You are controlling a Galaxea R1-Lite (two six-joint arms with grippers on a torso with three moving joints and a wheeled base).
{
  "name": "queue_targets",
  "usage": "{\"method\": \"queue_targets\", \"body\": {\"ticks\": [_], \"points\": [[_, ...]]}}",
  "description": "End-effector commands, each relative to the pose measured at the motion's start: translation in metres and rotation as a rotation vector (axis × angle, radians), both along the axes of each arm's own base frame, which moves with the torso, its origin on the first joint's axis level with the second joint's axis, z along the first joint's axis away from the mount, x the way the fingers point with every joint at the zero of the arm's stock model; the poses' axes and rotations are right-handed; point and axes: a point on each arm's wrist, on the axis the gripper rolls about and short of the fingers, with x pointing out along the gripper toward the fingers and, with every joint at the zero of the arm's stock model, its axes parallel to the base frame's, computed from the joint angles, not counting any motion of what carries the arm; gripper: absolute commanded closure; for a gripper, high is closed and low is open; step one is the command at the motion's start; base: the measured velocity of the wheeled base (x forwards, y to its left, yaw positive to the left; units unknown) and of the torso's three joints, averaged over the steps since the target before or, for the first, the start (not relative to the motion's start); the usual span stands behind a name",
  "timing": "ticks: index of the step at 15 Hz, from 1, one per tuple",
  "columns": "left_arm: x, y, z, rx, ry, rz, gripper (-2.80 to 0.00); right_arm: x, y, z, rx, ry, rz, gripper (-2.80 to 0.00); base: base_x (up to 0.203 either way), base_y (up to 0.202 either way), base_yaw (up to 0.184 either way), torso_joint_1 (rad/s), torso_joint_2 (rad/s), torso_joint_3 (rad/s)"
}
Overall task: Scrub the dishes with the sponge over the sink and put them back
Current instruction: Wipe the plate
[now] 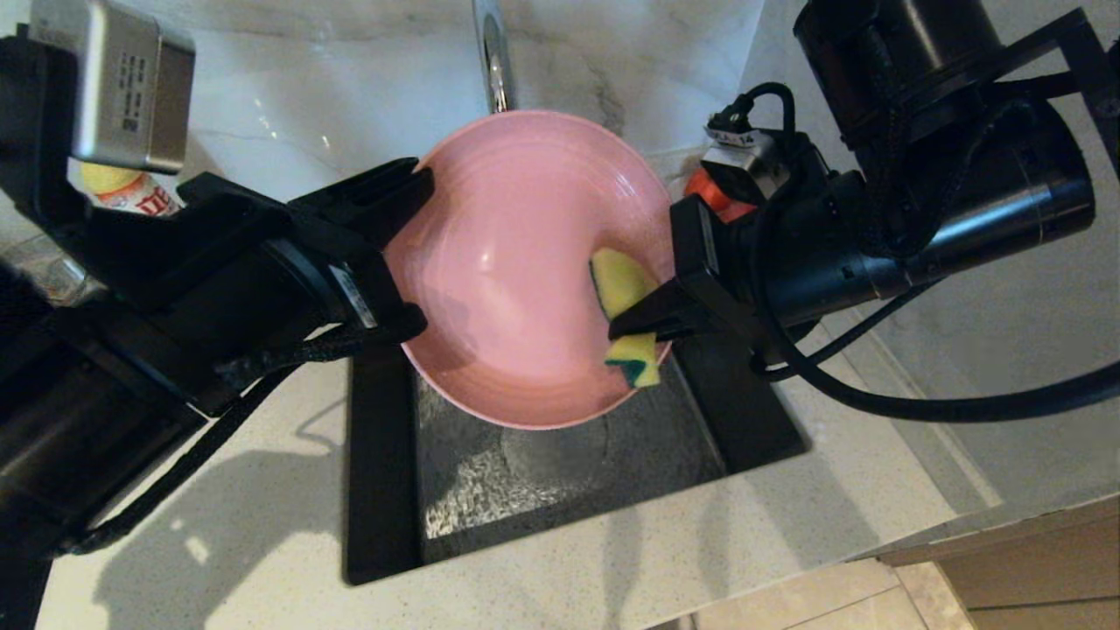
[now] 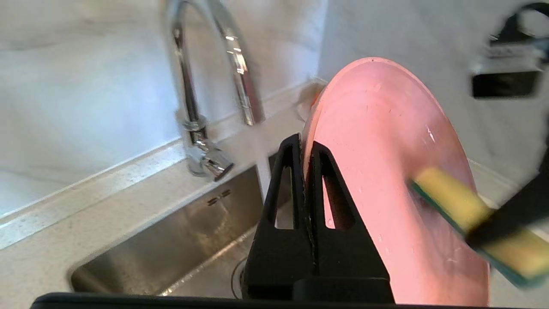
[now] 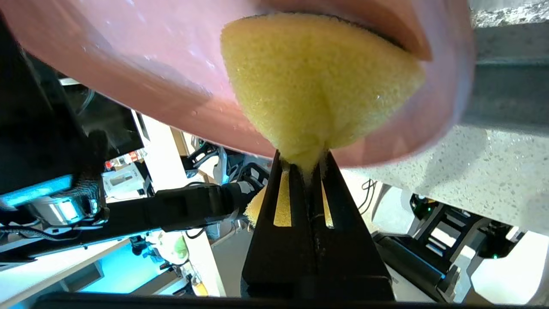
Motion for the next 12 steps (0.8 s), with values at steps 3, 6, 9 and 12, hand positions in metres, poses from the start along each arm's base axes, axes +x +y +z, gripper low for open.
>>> {"method": "queue_targets", "body": {"ticks": [3,6,9,12], "points": [[0.006,-0.002,0.004,-0.013,-0.008,0.023,0.0,-0.004,0.017,-0.015,-0.045,0.058,0.048,0.0,0.0,0.0,0.0,0.0,0.0,0.0],[0.01,-0.005,-0.001,-0.004,0.005,0.023,0.0,-0.01,0.041,-0.026,-0.064,0.077,0.111,0.0,0.0,0.0,0.0,0.0,0.0,0.0],[0.012,-0.007,-0.007,0.01,0.025,0.02,0.0,-0.016,0.057,-0.033,-0.076,0.08,0.148,0.0,0.0,0.0,0.0,0.0,0.0,0.0],[0.013,-0.011,-0.019,0.032,0.059,0.009,0.0,-0.01,0.064,-0.038,-0.063,0.064,0.149,0.0,0.0,0.0,0.0,0.0,0.0,0.0]]}}
